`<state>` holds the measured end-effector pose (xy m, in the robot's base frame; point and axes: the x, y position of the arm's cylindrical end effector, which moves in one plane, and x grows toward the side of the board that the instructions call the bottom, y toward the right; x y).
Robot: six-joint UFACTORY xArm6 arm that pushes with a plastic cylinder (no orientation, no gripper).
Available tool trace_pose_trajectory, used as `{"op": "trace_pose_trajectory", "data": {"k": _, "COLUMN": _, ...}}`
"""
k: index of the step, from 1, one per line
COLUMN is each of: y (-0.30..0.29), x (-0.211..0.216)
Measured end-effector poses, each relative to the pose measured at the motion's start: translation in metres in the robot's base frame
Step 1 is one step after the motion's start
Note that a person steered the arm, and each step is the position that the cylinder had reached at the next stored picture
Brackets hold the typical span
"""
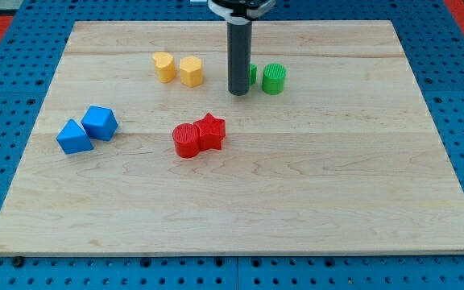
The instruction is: Move the green circle diagonal to the right of the green star
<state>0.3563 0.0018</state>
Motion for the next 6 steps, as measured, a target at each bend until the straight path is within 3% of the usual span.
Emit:
{"op": "trace_pose_trajectory", "data": {"k": 3, "y": 0.058, "x": 0.043}}
{"op": "trace_pose_trajectory", "data": {"k": 6, "y": 0.049, "x": 0.003}}
